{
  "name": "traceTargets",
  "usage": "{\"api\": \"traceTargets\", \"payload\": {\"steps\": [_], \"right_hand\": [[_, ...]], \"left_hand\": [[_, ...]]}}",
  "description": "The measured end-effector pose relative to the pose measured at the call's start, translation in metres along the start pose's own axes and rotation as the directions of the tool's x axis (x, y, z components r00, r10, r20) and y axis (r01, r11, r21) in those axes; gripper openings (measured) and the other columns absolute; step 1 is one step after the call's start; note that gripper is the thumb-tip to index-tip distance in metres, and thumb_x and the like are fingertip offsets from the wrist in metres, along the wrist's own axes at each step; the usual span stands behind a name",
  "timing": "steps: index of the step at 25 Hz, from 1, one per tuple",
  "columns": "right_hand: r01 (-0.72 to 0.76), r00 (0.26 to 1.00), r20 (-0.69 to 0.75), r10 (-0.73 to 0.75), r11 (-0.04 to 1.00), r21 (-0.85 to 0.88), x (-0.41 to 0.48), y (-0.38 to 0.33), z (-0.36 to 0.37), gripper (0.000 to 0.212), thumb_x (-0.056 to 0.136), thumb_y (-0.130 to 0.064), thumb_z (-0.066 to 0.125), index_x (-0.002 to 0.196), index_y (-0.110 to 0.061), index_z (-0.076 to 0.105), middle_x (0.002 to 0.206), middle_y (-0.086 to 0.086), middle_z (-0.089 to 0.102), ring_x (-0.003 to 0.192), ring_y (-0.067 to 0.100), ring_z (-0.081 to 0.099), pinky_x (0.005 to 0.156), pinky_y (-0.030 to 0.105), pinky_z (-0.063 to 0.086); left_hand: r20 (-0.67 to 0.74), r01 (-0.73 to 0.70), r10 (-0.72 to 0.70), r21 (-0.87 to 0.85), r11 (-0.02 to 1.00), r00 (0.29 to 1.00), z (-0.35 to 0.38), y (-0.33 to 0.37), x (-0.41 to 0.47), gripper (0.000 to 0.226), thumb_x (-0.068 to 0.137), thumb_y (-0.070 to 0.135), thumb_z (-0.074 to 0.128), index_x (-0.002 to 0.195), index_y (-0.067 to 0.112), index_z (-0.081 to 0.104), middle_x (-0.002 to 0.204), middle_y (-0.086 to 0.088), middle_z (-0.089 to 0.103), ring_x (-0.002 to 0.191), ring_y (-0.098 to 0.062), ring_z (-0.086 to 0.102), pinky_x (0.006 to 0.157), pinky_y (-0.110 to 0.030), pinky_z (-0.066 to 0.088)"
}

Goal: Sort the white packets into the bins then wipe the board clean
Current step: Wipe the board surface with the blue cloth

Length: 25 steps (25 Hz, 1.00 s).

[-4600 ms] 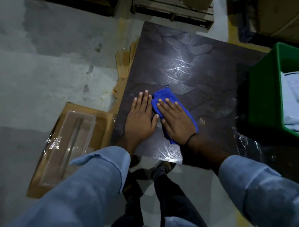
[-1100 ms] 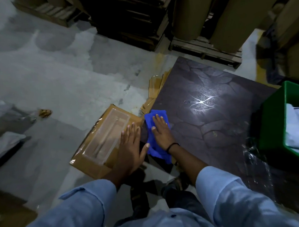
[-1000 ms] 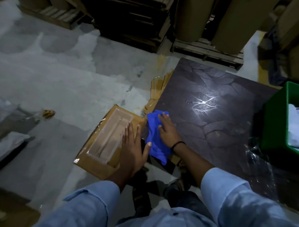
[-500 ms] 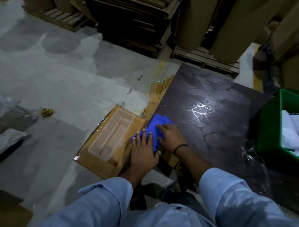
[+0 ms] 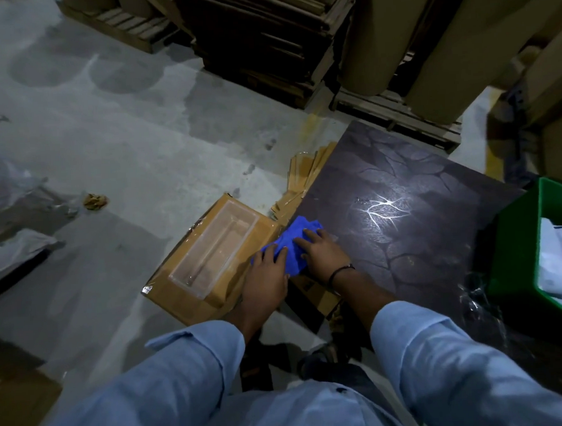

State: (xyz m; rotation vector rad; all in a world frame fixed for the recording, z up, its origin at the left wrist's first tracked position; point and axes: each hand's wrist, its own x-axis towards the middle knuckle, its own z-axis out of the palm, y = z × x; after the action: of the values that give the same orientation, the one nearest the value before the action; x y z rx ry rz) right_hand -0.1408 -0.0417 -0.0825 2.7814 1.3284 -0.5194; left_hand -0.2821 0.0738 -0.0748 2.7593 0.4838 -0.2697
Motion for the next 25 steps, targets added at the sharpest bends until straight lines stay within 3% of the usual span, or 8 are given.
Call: {"api": "traceTargets", "payload": {"steps": [4, 9, 13, 17, 25], "right_hand": [[0.033, 0.998, -0.060, -0.033, 0.999, -0.006, 0.008, -0.018, 0.007, 0.036, 0.086, -0.023, 0.062, 0.120, -0.014, 0.059, 0.133, 0.012, 0.053, 0.124, 0.036, 0.044, 0.089, 0.048, 0.051], [0.147, 0.981, -0.135, -0.136, 0.986, 0.076, 0.035, -0.045, -0.001, 0.012, 0.082, -0.015, 0.061, 0.094, -0.011, 0.062, 0.103, 0.014, 0.063, 0.107, 0.034, 0.055, 0.080, 0.045, 0.053], [0.233, 0.962, -0.163, -0.218, 0.969, 0.078, 0.066, -0.083, -0.011, 0.013, 0.083, -0.011, 0.060, 0.095, -0.011, 0.063, 0.103, 0.014, 0.063, 0.104, 0.032, 0.056, 0.080, 0.042, 0.051], [0.313, 0.942, -0.147, -0.301, 0.947, 0.067, 0.100, -0.126, -0.011, 0.015, 0.085, -0.009, 0.056, 0.098, -0.010, 0.065, 0.106, 0.015, 0.063, 0.107, 0.032, 0.055, 0.082, 0.040, 0.048], [0.322, 0.946, 0.043, -0.320, 0.946, -0.038, 0.156, -0.151, 0.030, 0.023, 0.094, -0.010, 0.047, 0.110, -0.009, 0.064, 0.115, 0.016, 0.062, 0.114, 0.034, 0.054, 0.087, 0.043, 0.050]], "left_hand": [[-0.017, 0.017, -0.018, -0.031, 0.999, 1.000, -0.002, -0.012, -0.002, 0.059, 0.097, 0.025, 0.050, 0.153, 0.020, 0.033, 0.161, -0.007, 0.028, 0.141, -0.032, 0.034, 0.111, -0.044, 0.038], [-0.069, 0.110, -0.119, -0.120, 0.987, 0.991, -0.013, -0.033, -0.008, 0.057, 0.097, 0.021, 0.050, 0.153, 0.020, 0.036, 0.161, -0.007, 0.029, 0.143, -0.030, 0.032, 0.113, -0.043, 0.038], [-0.115, 0.209, -0.229, -0.159, 0.965, 0.967, -0.026, -0.070, -0.012, 0.060, 0.097, 0.020, 0.053, 0.154, 0.017, 0.037, 0.162, -0.010, 0.030, 0.146, -0.032, 0.031, 0.116, -0.043, 0.034], [-0.212, 0.253, -0.290, -0.186, 0.949, 0.933, -0.020, -0.117, -0.015, 0.055, 0.092, 0.010, 0.057, 0.146, 0.009, 0.048, 0.152, -0.019, 0.044, 0.137, -0.038, 0.042, 0.110, -0.046, 0.040], [-0.047, 0.337, -0.349, -0.166, 0.927, 0.936, 0.012, -0.152, 0.001, 0.055, 0.097, 0.021, 0.055, 0.150, 0.014, 0.040, 0.161, -0.014, 0.030, 0.145, -0.034, 0.030, 0.118, -0.043, 0.031]]}}
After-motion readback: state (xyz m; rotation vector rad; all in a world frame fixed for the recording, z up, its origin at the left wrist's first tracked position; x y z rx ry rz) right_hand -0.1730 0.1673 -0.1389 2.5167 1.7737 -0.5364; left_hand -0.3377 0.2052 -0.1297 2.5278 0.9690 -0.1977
